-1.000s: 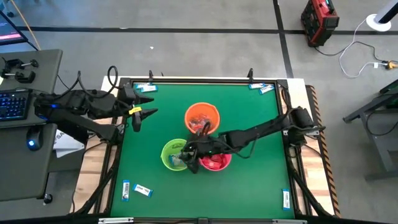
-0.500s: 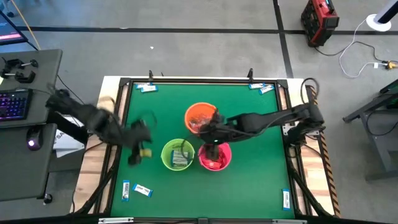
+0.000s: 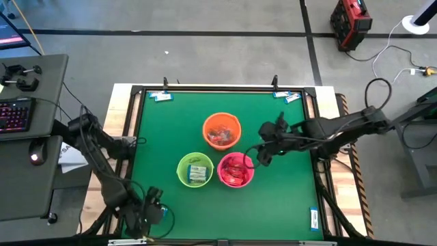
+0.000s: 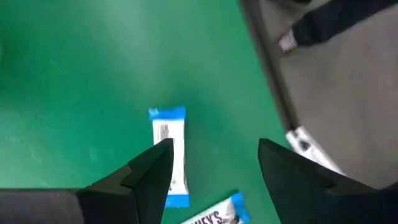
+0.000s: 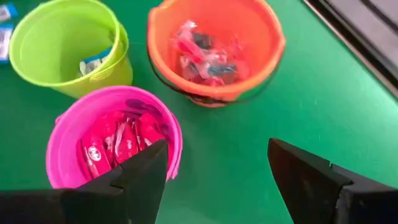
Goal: Sort candy by brand, put in halloween buckets
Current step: Put the white chocolate bar into the green bucket
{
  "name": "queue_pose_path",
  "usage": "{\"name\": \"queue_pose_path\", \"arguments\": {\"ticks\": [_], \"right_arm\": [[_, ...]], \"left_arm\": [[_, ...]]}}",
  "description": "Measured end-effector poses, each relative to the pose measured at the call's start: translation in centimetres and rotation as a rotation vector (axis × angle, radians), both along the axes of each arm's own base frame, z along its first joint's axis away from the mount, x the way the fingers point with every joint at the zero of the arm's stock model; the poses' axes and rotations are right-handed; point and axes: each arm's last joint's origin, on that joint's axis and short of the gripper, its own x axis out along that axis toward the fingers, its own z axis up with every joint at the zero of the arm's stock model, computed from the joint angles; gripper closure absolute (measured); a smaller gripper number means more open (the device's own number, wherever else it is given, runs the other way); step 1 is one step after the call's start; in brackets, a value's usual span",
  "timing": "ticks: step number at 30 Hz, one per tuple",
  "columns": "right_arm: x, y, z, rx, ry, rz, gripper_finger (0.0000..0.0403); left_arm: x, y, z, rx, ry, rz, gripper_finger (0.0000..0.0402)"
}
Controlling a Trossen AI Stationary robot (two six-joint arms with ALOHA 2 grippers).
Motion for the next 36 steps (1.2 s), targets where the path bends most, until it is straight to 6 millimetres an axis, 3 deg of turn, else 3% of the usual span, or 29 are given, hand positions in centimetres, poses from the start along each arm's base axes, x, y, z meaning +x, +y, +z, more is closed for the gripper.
{"name": "queue_pose_path", "arguments": {"ticks": [4,11,24,28,33,36], "right_arm": [[-1.1,0.0,-1.1,0.041,0.001,-0.039,0.0135],[-1.1,0.4,-2.6,0.058,0.038,-0.032,0.0135],[-1.1,0.4,-2.6,0.059,0.026,-0.042,0.0135],[-1.1,0.4,-2.6,0.061,0.025,-0.045,0.0135],[-1.0,0.4,-2.6,0.062,0.021,-0.045,0.0135],[-1.0,0.4,-2.6,0.062,0.02,-0.045,0.0135]], "left_arm": [[-0.2,0.7,-2.6,0.034,0.025,-0.004,0.0177],[-0.7,2.0,-6.0,-0.014,0.101,0.032,0.0177],[-1.5,3.4,-9.0,-0.017,0.08,0.155,0.0182],[-1.5,3.6,-9.1,0.0,0.065,0.175,0.0231],[-1.3,3.8,-8.9,-0.011,0.077,0.225,0.0359],[-1.0,4.0,-7.9,-0.034,0.099,0.246,0.0383]]}}
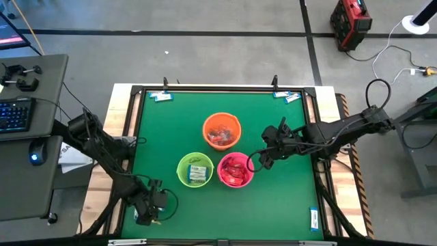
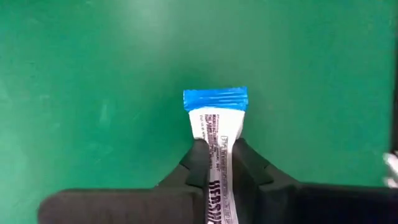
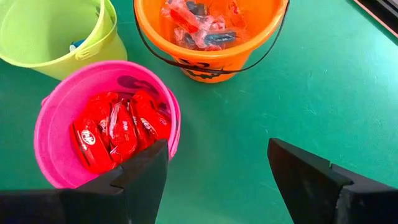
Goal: Sort candy by brand, put in halloween buckets
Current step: Put the white chocolate bar into the green bucket
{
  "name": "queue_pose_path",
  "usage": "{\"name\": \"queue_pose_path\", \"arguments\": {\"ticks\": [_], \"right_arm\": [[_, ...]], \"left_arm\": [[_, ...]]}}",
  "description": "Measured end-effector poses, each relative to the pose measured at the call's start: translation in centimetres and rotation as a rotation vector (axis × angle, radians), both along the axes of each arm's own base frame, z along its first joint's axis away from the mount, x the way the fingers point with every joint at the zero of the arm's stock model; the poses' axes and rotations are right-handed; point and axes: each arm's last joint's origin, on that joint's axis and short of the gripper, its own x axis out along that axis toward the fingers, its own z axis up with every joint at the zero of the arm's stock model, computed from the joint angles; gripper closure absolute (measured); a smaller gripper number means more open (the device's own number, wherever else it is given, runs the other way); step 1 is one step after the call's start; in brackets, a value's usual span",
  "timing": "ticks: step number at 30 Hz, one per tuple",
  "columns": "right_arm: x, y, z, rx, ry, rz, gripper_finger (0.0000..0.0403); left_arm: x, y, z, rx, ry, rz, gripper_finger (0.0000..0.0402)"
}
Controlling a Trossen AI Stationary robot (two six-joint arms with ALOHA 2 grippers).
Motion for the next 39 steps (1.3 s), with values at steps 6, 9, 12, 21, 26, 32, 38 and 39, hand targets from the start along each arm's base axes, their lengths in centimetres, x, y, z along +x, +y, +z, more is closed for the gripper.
{"name": "queue_pose_path", "arguments": {"ticks": [6,9,12,21,26,32,38,39], "right_arm": [[0.0,0.0,0.0,-0.003,-0.001,0.004,0.0135],[0.1,0.0,0.1,-0.01,-0.008,0.013,0.0135],[0.3,0.0,0.2,-0.017,-0.031,0.013,0.0135],[0.5,0.0,0.3,-0.037,-0.06,0.004,0.0135],[0.5,0.0,0.3,-0.034,-0.061,0.001,0.0135],[0.5,0.0,0.3,-0.028,-0.061,0.001,0.0135],[0.0,-0.1,-0.1,0.099,0.001,-0.061,0.0135],[-0.1,-0.1,-0.5,0.151,0.04,-0.083,0.0135]], "left_arm": [[0.1,1.6,6.7,-0.069,-0.105,0.013,0.0389],[0.6,3.6,11.0,-0.103,-0.297,0.081,0.0396],[1.6,6.1,13.7,-0.057,-0.521,0.164,0.0396],[7.9,10.2,13.4,0.058,-0.687,0.24,0.0373],[10.0,10.7,11.5,0.075,-0.632,0.267,0.031],[10.2,11.3,11.6,-0.048,-0.583,0.299,0.0225],[7.9,13.2,14.7,-0.045,-0.532,0.353,0.019],[7.2,13.7,15.4,-0.016,-0.545,0.38,0.0189]]}}
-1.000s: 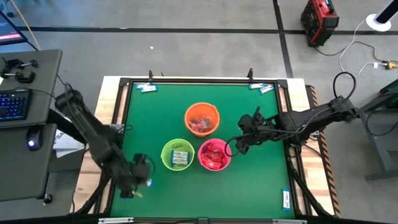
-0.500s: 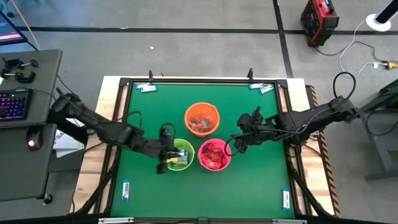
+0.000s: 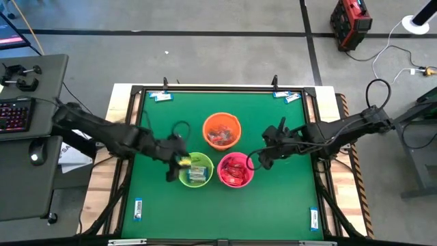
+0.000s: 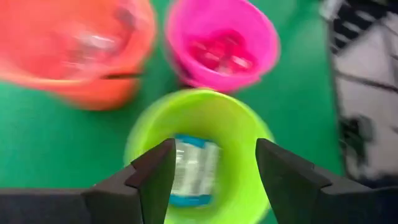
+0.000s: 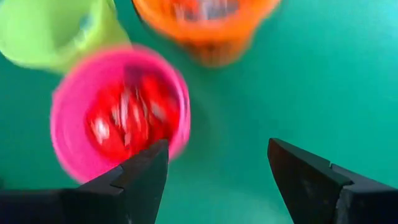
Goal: Sort candy by brand, put in halloween buckets
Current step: Put the white chocolate bar into the green bucket
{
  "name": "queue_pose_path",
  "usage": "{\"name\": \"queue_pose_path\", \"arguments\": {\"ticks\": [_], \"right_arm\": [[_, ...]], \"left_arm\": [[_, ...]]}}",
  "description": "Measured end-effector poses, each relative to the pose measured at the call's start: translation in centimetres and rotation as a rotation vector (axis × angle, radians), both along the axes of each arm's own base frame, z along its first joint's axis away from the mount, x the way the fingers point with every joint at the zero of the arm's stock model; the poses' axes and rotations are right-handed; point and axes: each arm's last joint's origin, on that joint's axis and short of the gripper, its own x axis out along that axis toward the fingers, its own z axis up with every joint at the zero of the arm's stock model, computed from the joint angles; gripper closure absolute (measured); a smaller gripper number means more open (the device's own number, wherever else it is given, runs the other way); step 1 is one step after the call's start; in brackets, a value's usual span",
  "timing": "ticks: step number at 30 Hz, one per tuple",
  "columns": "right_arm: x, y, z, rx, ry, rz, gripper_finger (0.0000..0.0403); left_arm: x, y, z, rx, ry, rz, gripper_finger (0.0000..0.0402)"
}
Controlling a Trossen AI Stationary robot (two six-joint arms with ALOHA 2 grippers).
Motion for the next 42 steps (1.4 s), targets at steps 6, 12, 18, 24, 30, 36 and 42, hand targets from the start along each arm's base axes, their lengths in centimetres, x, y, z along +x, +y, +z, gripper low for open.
{"name": "queue_pose_path", "arguments": {"ticks": [6,12,18,24,30,36,42], "right_arm": [[-2.1,2.2,-5.4,0.399,0.281,-0.126,0.0135],[-5.6,6.3,-11.6,0.74,0.562,-0.226,0.0135],[-8.5,7.9,-14.2,0.84,0.794,-0.255,0.0135],[-9.6,8.6,-15.4,0.861,0.916,-0.229,0.0135],[-8.6,10.1,-17.5,0.889,0.96,-0.158,0.0135],[-8.1,10.8,-20.0,0.867,1.052,-0.056,0.0135],[-8.0,10.9,-21.4,0.835,1.102,-0.041,0.0144]], "left_arm": [[-4.1,2.9,3.1,0.086,-0.145,0.238,0.0188],[-5.8,4.2,4.4,0.112,-0.246,0.375,0.0188],[-5.5,4.2,4.3,0.165,-0.236,0.378,0.0188],[-4.5,4.0,3.6,0.184,-0.196,0.366,0.0188],[-3.6,3.7,3.0,0.202,-0.16,0.358,0.0188],[-3.0,3.5,2.4,0.215,-0.134,0.354,0.0188],[-2.8,3.5,2.3,0.212,-0.126,0.359,0.0188]]}}
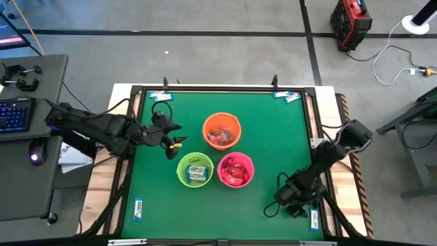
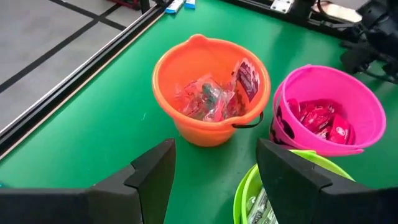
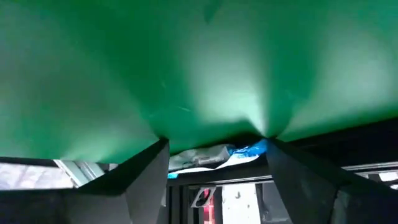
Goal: Sort candy by brand, put in halloween buckets
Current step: Put the white chocolate bar into the green bucket
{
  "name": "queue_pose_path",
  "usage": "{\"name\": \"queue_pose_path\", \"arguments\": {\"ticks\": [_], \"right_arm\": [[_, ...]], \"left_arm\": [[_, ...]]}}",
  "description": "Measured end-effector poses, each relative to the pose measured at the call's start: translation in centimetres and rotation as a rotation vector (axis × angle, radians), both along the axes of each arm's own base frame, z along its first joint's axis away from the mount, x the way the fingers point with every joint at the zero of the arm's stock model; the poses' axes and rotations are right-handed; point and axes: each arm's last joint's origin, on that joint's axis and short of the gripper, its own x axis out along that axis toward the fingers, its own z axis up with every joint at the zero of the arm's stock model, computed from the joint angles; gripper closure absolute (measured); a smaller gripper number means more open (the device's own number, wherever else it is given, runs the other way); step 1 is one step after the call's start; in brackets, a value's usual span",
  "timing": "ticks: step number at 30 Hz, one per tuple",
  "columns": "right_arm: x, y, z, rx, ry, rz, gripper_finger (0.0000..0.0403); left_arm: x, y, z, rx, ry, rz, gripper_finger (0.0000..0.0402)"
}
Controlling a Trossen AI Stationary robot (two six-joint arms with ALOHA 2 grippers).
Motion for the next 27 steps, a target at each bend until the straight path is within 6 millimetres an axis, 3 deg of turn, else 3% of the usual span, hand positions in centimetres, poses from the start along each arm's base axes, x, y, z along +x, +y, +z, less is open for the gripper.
{"name": "queue_pose_path", "arguments": {"ticks": [5,13,16,21,27], "right_arm": [[-0.5,0.4,-0.5,0.007,0.024,0.044,0.0192],[-0.6,0.9,-0.3,-0.003,0.021,0.066,0.0371],[0.2,1.3,0.5,-0.003,-0.03,0.079,0.039],[2.3,1.6,3.7,-0.029,-0.138,0.123,0.0395],[7.0,0.6,9.9,-0.102,-0.415,0.174,0.0401]], "left_arm": [[0.0,0.0,0.0,-0.006,-0.003,0.005,0.0188],[-0.2,0.1,0.2,0.04,0.006,-0.019,0.0188],[-1.1,0.4,0.9,0.087,-0.007,-0.048,0.0188],[-3.6,1.3,3.0,0.162,-0.103,0.031,0.0188],[-6.6,2.3,4.5,0.188,-0.219,0.122,0.0188]]}}
